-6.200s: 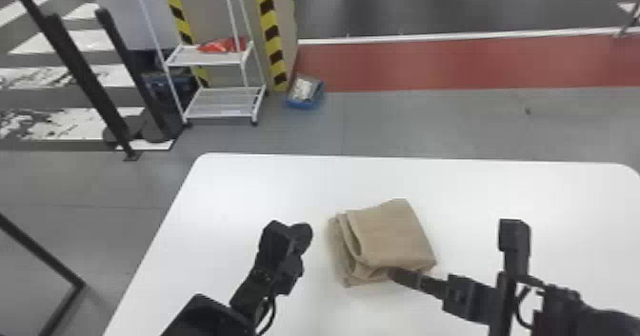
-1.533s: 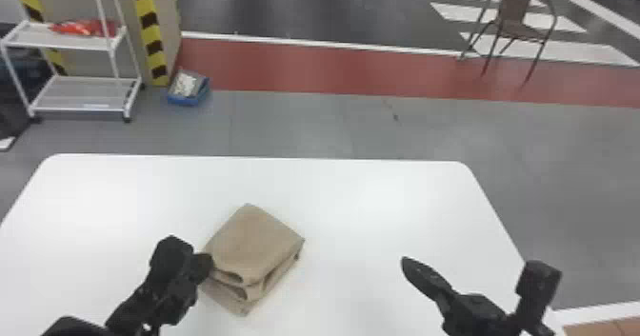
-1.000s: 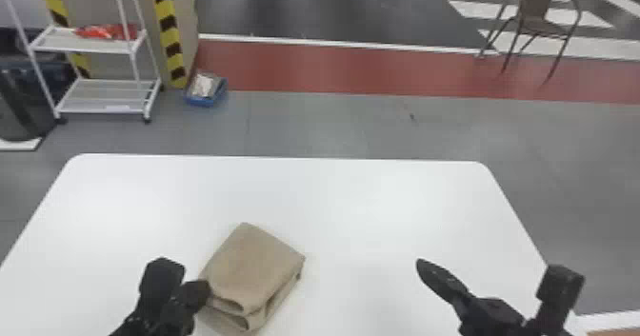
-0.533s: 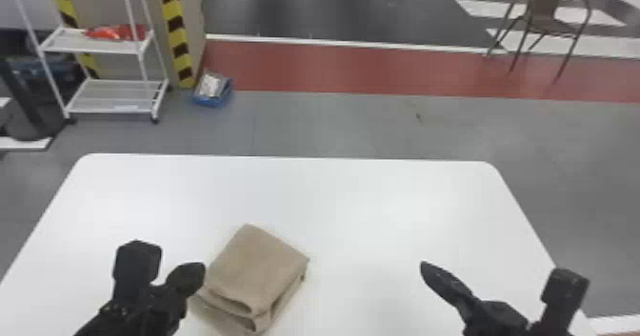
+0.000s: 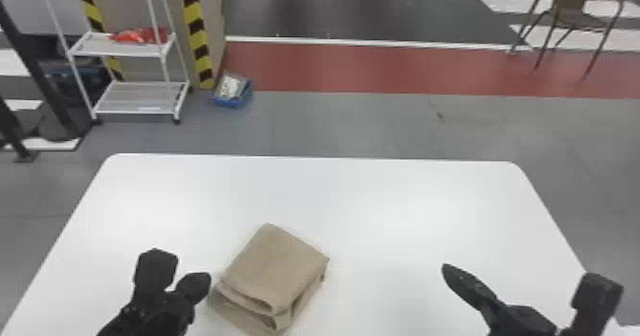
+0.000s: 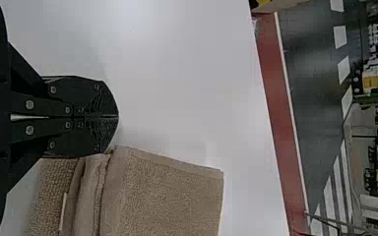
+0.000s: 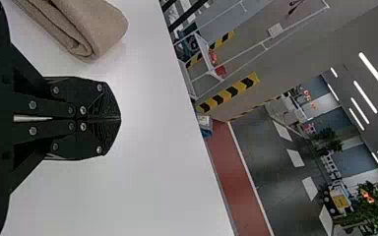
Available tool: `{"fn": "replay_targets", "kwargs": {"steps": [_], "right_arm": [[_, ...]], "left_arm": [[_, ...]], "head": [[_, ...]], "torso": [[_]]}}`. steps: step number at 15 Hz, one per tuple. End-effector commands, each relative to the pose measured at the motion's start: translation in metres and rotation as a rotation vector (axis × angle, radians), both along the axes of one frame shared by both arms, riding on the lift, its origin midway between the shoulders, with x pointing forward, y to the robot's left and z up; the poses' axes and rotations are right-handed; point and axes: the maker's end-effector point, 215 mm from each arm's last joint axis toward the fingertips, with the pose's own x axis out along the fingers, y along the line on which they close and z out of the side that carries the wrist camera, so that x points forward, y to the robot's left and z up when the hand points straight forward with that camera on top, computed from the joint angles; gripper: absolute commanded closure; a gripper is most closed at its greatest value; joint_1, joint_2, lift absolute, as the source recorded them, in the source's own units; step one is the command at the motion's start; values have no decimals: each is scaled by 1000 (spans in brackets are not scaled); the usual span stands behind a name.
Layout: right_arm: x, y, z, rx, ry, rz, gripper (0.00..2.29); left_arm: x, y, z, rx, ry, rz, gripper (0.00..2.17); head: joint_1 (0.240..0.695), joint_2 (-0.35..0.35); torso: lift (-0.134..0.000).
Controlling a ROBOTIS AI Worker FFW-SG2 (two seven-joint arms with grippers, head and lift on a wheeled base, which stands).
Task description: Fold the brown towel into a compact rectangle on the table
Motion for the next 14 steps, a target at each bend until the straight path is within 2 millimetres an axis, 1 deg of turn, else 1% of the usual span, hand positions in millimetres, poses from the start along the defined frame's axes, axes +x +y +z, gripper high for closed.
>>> {"fn": "replay_targets", "kwargs": {"steps": [1,3,4,8,11,14], "right_arm": [[0,0,1,6,-2,0,1416],[0,0,2,12,-3,0,1416],[0,0,2,14,-4,0,1416],[0,1,3,21,-5,2,1416],[0,1,3,23,-3,3,1416],[0,-2,0,36,-1,2,1416]], "left_arm": [[-16,-2,-1,-1,17,-5,1629],[-32,-5,-1,-1,42,-7,1629],[-36,-8,2,-4,41,-11,1629],[-43,-22,2,-32,49,-15,1629],[-50,-37,-1,-51,59,-29,1629],[-55,-52,-2,-81,64,-33,1629]], "head": [[695,-63],[695,-68],[695,-69],[695,-84],[695,-98],[695,-127]], "torso": [[0],[0],[0],[0],[0],[0]]}}
